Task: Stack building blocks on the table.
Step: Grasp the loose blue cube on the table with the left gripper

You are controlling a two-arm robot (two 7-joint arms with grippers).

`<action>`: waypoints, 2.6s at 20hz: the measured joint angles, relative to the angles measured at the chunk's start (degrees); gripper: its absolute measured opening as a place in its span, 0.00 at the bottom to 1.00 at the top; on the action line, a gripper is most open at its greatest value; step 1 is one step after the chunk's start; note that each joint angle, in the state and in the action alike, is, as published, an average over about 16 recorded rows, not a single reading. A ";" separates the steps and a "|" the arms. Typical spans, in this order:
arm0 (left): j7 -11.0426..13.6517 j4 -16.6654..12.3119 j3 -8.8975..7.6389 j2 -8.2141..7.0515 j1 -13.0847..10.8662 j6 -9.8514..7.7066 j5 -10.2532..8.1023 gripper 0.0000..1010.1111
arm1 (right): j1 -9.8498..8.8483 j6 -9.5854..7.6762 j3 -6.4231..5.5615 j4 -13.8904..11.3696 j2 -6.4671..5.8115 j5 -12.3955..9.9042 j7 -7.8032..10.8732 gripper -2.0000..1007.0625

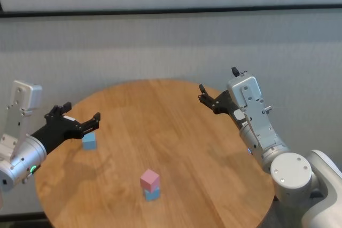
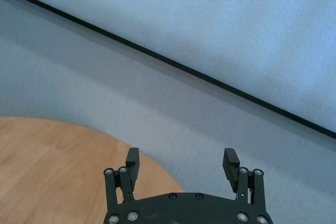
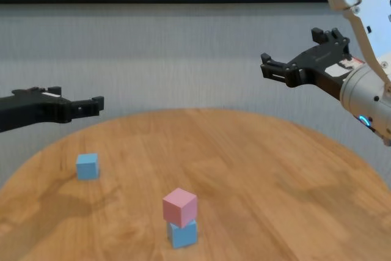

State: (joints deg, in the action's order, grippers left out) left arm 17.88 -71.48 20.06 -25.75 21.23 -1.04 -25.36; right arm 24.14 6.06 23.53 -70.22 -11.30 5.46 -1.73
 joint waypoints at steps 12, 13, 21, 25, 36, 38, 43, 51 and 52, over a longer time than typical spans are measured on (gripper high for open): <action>-5.18 -4.07 0.47 1.86 -1.84 -9.86 1.48 0.99 | -0.18 -0.53 0.47 -0.50 0.07 -0.81 0.74 0.99; -5.92 -4.23 0.37 2.13 -1.97 -10.49 1.72 0.99 | -0.19 -0.56 0.49 -0.53 0.07 -0.86 0.77 0.99; -11.81 -4.20 -1.12 4.39 -2.45 -13.70 3.94 0.99 | -0.25 -0.72 0.63 -0.70 0.11 -1.14 0.97 0.99; -12.95 -3.52 -1.62 5.34 -2.29 -14.25 4.86 0.99 | -0.27 -0.77 0.67 -0.74 0.12 -1.21 1.02 0.99; -12.54 -1.54 -1.00 6.17 -0.86 -16.27 7.69 0.99 | -0.31 -0.84 0.73 -0.80 0.15 -1.32 1.10 0.99; -12.44 -1.07 -0.77 6.28 -0.51 -16.57 8.27 0.99 | -0.31 -0.85 0.74 -0.81 0.15 -1.33 1.11 0.99; -12.46 0.18 -0.49 6.80 0.32 -17.10 9.53 0.99 | -0.32 -0.87 0.76 -0.83 0.15 -1.36 1.12 0.99; -12.07 2.52 -0.29 8.01 1.57 -17.35 11.05 0.99 | -0.32 -0.88 0.77 -0.86 0.15 -1.39 1.13 0.99; -11.95 2.81 -0.29 8.17 1.71 -17.38 11.16 0.99 | -0.32 -0.88 0.77 -0.86 0.15 -1.39 1.13 0.99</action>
State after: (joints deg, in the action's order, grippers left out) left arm 5.93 -68.67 19.78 -17.58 22.94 -18.42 -14.20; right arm 23.82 5.18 24.30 -71.08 -11.15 4.07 -0.60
